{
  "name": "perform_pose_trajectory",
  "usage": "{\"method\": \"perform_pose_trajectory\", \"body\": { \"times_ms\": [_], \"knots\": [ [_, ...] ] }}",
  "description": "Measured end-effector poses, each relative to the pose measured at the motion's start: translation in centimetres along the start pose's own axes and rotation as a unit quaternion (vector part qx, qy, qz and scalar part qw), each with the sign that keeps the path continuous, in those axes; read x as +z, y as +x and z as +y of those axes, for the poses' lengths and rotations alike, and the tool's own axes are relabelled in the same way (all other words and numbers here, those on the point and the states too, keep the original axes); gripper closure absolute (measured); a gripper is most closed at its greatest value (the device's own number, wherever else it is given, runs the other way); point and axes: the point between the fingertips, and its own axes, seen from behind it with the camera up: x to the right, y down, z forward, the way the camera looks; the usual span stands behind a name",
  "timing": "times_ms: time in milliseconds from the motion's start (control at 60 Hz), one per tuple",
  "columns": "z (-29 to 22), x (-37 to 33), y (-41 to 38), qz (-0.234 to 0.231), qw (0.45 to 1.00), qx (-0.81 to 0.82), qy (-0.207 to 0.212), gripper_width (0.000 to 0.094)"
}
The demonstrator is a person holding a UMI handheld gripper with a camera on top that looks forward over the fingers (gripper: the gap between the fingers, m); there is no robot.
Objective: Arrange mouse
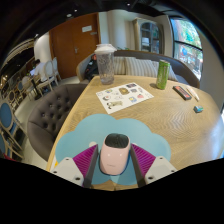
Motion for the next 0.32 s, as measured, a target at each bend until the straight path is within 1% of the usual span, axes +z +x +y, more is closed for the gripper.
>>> {"method": "perform_pose_trajectory", "body": {
  "times_ms": [83, 117, 233, 317],
  "knots": [
    [-0.4, -1.6, 0.1, -0.008, 1.0, 0.005, -0.004, 0.0154],
    [-0.4, -2.3, 0.4, -0.006, 1.0, 0.006, -0.007, 0.0114],
    [0.0, -5.9, 2.0, 0.008, 1.0, 0.007, -0.011, 0.0104],
    [1.5, -8.6, 3.8, 0.027, 0.999, 0.012, -0.023, 0.0105]
  ]
}}
